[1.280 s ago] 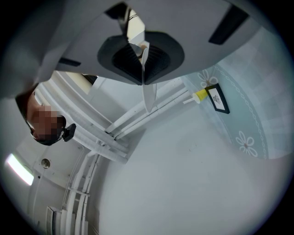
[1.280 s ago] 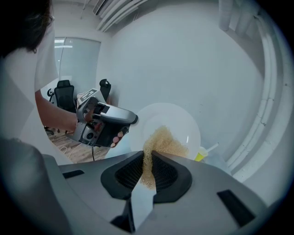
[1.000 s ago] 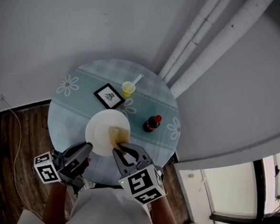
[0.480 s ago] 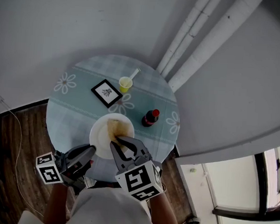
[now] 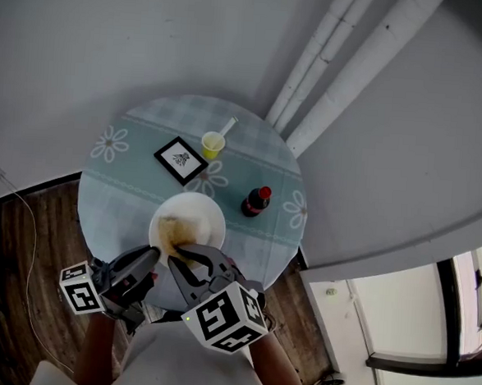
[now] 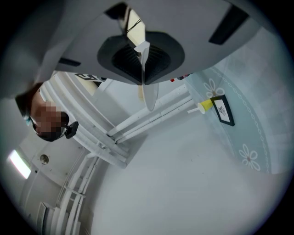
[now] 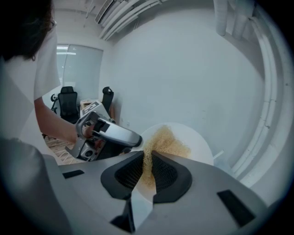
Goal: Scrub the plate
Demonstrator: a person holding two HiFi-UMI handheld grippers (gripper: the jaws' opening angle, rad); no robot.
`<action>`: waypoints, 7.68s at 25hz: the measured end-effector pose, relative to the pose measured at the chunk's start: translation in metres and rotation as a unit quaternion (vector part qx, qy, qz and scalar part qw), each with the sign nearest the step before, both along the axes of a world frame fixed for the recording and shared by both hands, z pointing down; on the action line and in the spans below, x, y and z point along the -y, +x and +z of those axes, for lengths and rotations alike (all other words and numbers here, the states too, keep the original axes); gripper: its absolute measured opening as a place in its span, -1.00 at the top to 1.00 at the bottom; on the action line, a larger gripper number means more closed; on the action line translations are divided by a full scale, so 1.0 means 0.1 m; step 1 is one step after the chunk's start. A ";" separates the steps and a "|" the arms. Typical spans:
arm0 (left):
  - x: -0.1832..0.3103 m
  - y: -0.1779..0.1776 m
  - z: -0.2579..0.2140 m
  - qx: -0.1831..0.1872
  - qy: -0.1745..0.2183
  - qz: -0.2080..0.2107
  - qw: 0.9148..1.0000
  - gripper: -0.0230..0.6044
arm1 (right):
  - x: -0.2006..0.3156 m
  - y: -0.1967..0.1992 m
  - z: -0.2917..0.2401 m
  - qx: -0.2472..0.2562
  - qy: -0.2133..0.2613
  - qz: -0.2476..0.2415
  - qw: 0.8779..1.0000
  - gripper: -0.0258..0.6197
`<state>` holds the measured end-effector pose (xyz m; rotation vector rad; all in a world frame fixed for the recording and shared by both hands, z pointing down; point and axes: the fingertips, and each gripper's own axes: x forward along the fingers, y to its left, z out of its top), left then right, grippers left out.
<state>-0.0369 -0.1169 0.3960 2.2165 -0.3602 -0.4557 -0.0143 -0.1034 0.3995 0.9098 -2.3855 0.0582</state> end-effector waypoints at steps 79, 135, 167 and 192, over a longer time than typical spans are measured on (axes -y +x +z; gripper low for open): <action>0.24 -0.63 2.41 0.323 -0.318 -0.215 0.865 0.57 | 0.19 1.16 -0.06 0.188 -0.040 0.154 0.969 0.73; 0.32 -1.00 0.20 0.347 -0.021 -0.322 0.881 0.90 | 0.32 1.20 2.52 -0.208 -0.192 0.151 0.947 0.59; 0.26 -1.02 0.29 0.289 -0.053 -0.285 0.913 0.90 | 0.36 1.66 0.52 0.350 -0.050 0.321 0.879 0.75; 0.03 -0.98 0.41 0.314 -0.041 -0.278 0.907 0.90 | 0.22 1.21 0.68 0.297 -0.079 0.274 0.911 0.82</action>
